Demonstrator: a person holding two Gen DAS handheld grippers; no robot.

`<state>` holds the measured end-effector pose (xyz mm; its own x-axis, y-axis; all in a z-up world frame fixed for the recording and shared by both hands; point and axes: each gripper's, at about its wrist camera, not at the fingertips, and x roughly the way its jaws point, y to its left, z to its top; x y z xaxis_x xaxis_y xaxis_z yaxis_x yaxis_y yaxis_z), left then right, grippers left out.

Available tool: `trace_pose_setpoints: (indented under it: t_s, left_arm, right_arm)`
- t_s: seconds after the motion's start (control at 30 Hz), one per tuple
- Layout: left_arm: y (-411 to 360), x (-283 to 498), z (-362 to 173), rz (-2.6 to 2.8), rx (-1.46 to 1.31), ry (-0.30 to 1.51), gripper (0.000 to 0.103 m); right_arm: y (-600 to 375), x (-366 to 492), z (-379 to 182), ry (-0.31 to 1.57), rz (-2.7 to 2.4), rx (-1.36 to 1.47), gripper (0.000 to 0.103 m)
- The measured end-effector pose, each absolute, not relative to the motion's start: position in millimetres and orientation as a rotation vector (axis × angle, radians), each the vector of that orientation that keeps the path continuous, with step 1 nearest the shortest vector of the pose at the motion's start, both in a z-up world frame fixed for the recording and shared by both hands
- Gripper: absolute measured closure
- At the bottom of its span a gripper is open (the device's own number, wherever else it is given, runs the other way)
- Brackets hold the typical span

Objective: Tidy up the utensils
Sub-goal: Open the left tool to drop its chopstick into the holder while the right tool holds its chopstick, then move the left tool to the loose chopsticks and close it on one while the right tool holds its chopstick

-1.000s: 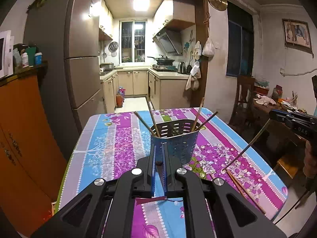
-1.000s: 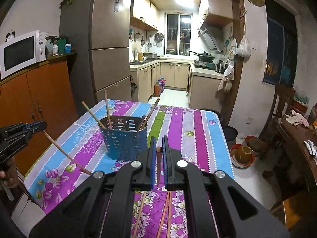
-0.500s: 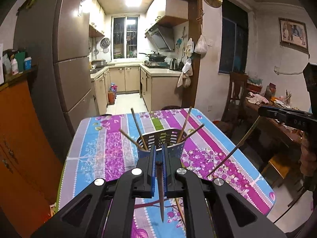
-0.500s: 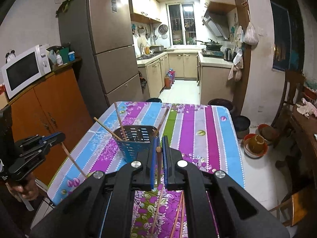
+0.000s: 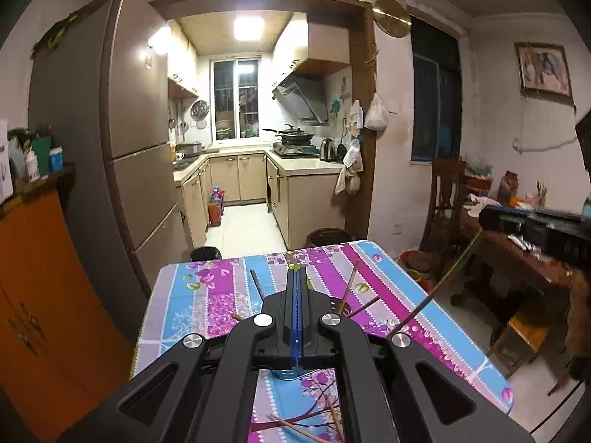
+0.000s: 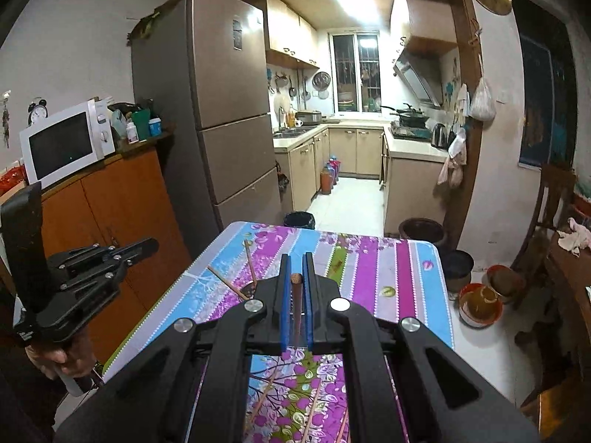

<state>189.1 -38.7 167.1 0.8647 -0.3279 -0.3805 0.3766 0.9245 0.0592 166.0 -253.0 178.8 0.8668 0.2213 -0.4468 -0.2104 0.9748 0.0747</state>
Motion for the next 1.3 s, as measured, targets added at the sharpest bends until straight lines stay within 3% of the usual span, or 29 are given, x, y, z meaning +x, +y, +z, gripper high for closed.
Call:
trace_pose_setpoints:
  t_s: [0.1, 0.43, 0.97, 1.0, 1.1, 1.13, 1.3]
  left_arm:
    - [-39, 180, 145, -0.349, 0.225, 0.36, 0.102]
    - [-56, 134, 14, -0.543, 0.449, 0.547, 0.102]
    - [-81, 90, -53, -0.772, 0.587, 0.601, 0.099]
    - [-87, 79, -59, -0.818, 0.616, 0.599, 0.096]
    - [-97, 57, -72, -0.909, 0.638, 0.596, 0.07]
    - [-99, 51, -76, -0.937, 0.63, 0.603, 0.066]
    - [-107, 29, -102, -0.995, 0.555, 0.691, 0.065]
  right_arm:
    - [-256, 160, 174, 0.463, 0.244, 0.026, 0.098]
    - [-289, 134, 149, 0.47, 0.235, 0.054, 0.098]
    - [-337, 85, 151, 0.406, 0.204, 0.103, 0.098]
    - [-338, 83, 149, 0.408, 0.203, 0.104, 0.098]
    - [-342, 76, 141, 0.413, 0.196, 0.108, 0.098]
    - [-344, 74, 138, 0.416, 0.195, 0.111, 0.098]
    - [-359, 57, 122, 0.425, 0.19, 0.134, 0.098]
